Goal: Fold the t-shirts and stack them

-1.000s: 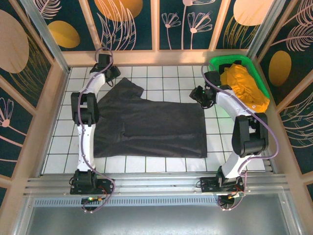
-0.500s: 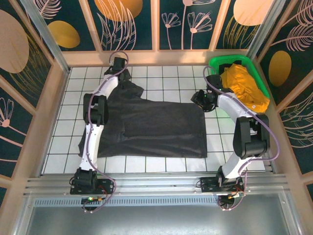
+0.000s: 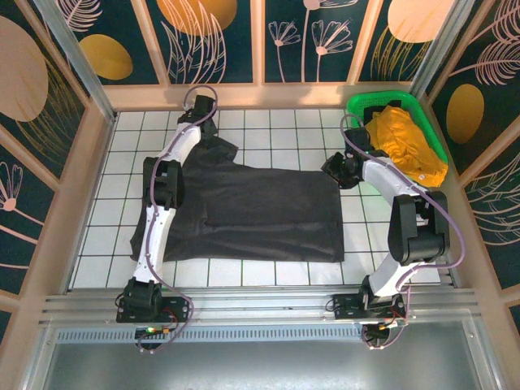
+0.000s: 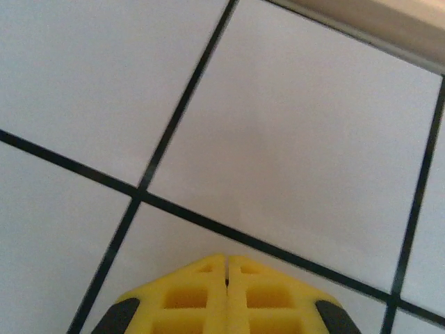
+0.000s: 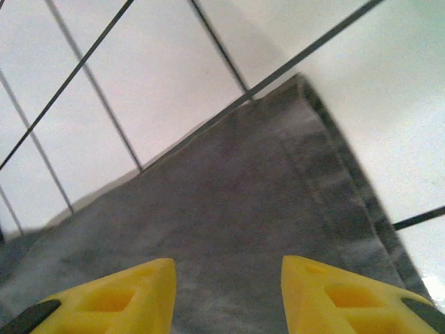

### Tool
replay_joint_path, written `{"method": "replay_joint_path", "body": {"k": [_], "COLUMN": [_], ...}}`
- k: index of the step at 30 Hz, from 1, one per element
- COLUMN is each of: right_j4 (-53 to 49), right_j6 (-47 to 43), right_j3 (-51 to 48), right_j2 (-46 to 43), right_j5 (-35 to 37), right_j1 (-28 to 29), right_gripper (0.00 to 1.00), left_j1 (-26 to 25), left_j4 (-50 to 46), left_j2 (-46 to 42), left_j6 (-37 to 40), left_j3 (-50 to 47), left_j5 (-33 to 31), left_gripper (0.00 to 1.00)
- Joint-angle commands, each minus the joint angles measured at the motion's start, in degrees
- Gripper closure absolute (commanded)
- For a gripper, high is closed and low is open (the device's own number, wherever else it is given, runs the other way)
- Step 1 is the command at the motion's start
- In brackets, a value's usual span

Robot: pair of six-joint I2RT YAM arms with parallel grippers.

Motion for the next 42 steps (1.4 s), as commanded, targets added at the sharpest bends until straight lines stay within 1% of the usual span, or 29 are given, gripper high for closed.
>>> {"method": "replay_joint_path", "body": {"k": [1,5,11,16,25,27,29,30,32,38,42], "right_j4": [-0.7,-1.5,-2.5,-4.0,-5.0,-5.1,-5.6,-5.7,-5.6,-3.5,-2.5], "right_j6": [6.0,8.3,5.2,2.9,2.6,2.4,2.4,2.4,2.2,0.4,-1.5], "right_j3": [-0.4,3.2,11.0,15.5,17.5,17.5,17.7,17.7,17.4,15.7,14.5], "right_j2": [0.1,4.8,13.9,19.2,23.6,24.1,24.4,24.4,23.8,19.4,16.0], "right_j5": [7.5,11.1,15.0,14.3,13.5,13.3,13.2,12.9,12.6,12.1,10.7], "right_j1": [-0.1,-0.2,-0.3,-0.4,-0.4,-0.4,-0.4,-0.4,-0.4,-0.3,-0.4], "right_gripper": [0.56,0.6,0.64,0.65,0.68,0.72,0.8,0.85,0.99,1.0,1.0], "left_j1": [-1.3,-1.1,-0.6,-0.3,-0.1,0.0,0.1,0.3,0.5,0.6,0.6], "left_j4": [-6.8,-5.4,-3.8,-3.3,-2.9,-3.2,-3.8,-4.1,-4.7,-6.6,-6.7], "left_j2": [-2.8,-6.6,-10.2,-12.1,-13.4,-13.5,-13.7,-14.0,-14.6,-18.7,-24.7], "left_j6": [-0.9,-1.7,-1.5,-1.3,-1.3,-1.5,-2.0,-2.4,-3.1,-2.6,-1.8], "left_j3": [-1.2,-3.0,-5.2,-6.4,-6.7,-6.8,-6.7,-6.7,-6.7,-7.4,-13.0], "left_j5": [0.1,0.8,2.9,4.6,6.7,6.8,6.9,7.3,7.9,9.8,11.0], "left_gripper": [1.0,1.0,1.0,1.0,1.0,1.0,1.0,1.0,1.0,1.0,1.0]}}
